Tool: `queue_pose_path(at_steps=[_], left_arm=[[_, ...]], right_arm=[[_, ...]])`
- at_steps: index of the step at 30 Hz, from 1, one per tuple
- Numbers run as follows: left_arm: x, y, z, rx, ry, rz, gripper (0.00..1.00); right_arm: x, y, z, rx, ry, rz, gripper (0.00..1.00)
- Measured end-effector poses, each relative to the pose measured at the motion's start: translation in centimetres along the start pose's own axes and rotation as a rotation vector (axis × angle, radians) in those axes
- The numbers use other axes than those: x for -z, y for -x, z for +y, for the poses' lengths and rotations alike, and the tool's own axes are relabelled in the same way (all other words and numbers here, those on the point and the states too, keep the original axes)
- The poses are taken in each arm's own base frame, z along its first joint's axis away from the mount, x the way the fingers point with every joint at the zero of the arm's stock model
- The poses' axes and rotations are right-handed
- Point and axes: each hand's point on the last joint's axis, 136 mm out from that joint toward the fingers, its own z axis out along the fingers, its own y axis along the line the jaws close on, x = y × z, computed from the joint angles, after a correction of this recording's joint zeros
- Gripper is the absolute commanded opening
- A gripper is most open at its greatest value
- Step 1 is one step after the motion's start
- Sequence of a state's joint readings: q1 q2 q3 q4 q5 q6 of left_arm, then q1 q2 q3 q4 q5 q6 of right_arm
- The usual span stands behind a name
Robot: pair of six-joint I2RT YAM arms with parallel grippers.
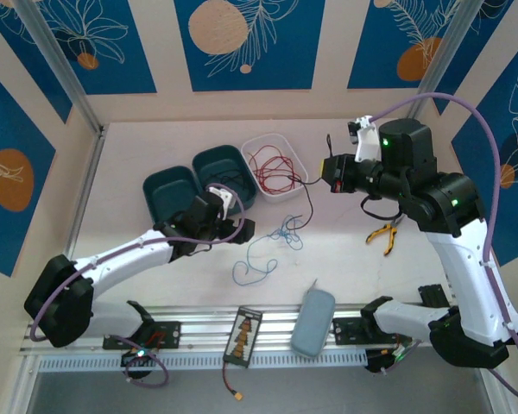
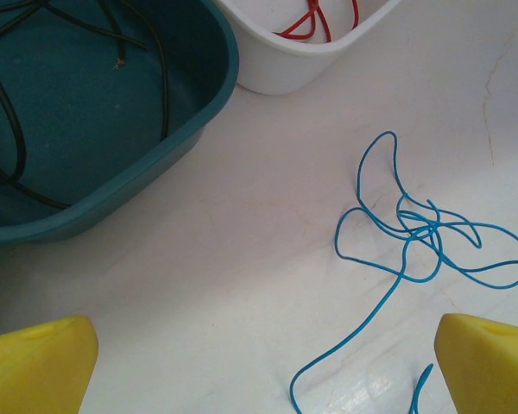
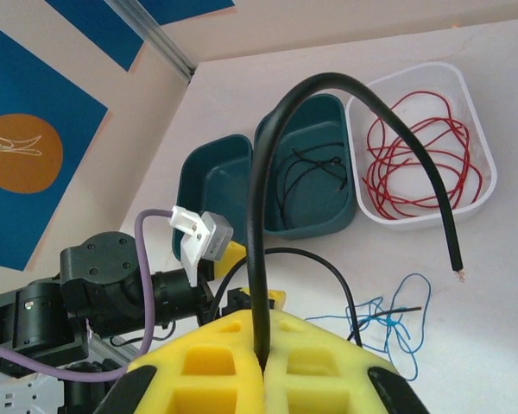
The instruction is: Untangle the cables
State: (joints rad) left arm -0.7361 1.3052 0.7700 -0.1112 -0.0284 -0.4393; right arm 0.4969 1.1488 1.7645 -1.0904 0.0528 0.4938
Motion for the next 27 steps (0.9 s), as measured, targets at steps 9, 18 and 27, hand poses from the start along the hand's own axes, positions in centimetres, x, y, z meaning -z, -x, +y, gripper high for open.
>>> queue_pose_path(at_steps=[9, 18, 27], left_arm=[[0.0, 0.0, 0.0, 0.001, -0.001, -0.001, 1.00], [0.0, 0.0, 0.0, 0.001, 0.000, 0.000, 1.00], [0.0, 0.0, 0.0, 0.007, 0.000, 0.001, 1.00]], right_arm=[[-4.2, -4.5, -4.8, -0.082, -0.120, 0.160, 0.00], [-5.6, -9.2, -10.3, -0.224, -0.282, 0.316, 0.00], [-4.3, -11.2, -12.1, -0.252, -0.387, 0.395, 0.00]])
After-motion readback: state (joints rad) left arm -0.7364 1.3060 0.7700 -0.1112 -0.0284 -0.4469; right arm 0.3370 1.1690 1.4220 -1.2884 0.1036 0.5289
